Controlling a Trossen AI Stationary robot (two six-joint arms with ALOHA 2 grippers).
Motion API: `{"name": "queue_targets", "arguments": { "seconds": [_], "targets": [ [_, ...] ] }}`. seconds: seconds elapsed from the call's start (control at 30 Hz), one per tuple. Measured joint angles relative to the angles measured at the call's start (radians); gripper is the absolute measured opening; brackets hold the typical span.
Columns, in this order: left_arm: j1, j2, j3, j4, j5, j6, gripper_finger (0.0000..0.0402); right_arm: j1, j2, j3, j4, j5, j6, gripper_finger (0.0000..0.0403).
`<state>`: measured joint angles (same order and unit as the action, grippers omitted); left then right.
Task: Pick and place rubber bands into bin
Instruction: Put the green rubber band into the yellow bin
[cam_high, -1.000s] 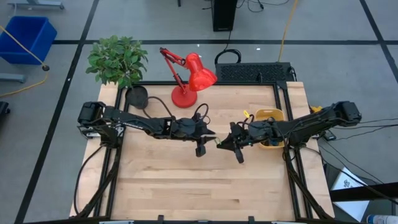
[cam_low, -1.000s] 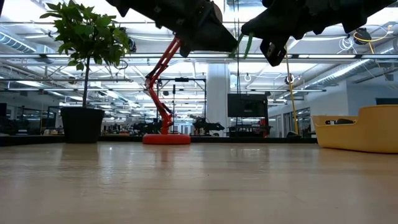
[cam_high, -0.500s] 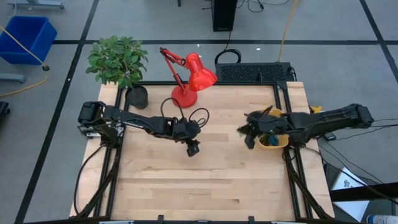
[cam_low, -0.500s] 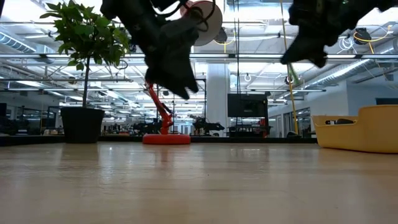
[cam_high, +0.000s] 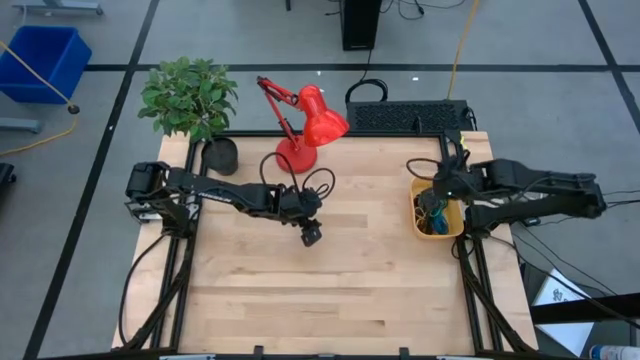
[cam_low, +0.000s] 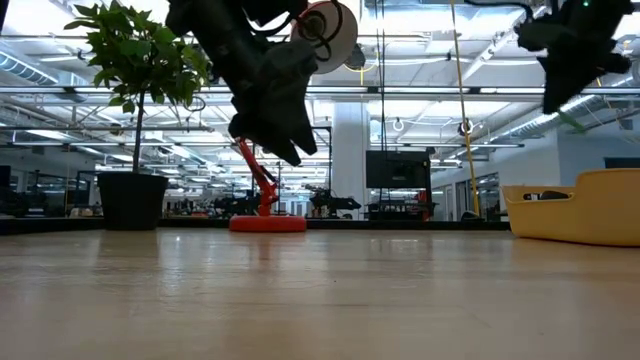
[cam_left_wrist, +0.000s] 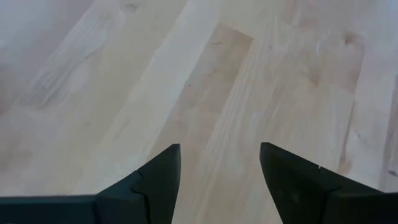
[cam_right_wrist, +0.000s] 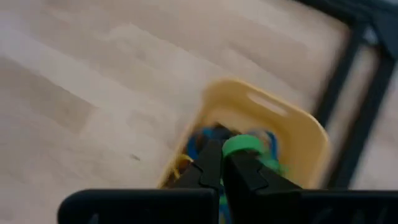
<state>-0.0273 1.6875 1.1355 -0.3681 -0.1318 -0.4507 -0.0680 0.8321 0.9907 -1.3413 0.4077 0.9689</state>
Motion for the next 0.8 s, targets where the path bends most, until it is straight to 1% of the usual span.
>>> {"name": "queue_targets", "arguments": {
  "seconds": [0.1, 0.27, 0.43, 0.6, 0.7, 0.73, 0.8],
  "targets": [
    [0.006, 0.0, 0.0, 0.003, 0.0, 0.0, 0.0228, -0.021, 0.004, -0.033, -0.026, -0.052, 0.026, 0.0],
    [0.014, 0.0, 0.0, 0.005, 0.005, -0.003, 0.0228, -0.033, 0.019, -0.127, 0.011, -0.109, 0.043, 0.0],
    [0.014, 0.0, 0.0, 0.035, 0.102, 0.076, 0.0228, -0.036, 0.029, -0.234, 0.053, -0.161, 0.076, 0.0],
    [0.017, -0.02, 0.0, 0.059, 0.105, 0.101, 0.0228, -0.036, 0.028, -0.325, 0.151, -0.207, 0.097, 0.0],
    [0.025, -0.06, -0.021, 0.061, 0.105, 0.112, 0.0228, -0.036, 0.028, -0.358, 0.208, -0.225, 0.086, 0.0],
    [0.03, -0.081, -0.031, 0.095, 0.105, 0.115, 0.0228, -0.036, 0.028, -0.361, 0.215, -0.226, 0.085, 0.0],
    [0.041, -0.145, -0.073, 0.114, 0.101, 0.116, 0.0228, -0.035, 0.028, -0.362, 0.217, -0.226, 0.085, 0.0]
  ]
}}
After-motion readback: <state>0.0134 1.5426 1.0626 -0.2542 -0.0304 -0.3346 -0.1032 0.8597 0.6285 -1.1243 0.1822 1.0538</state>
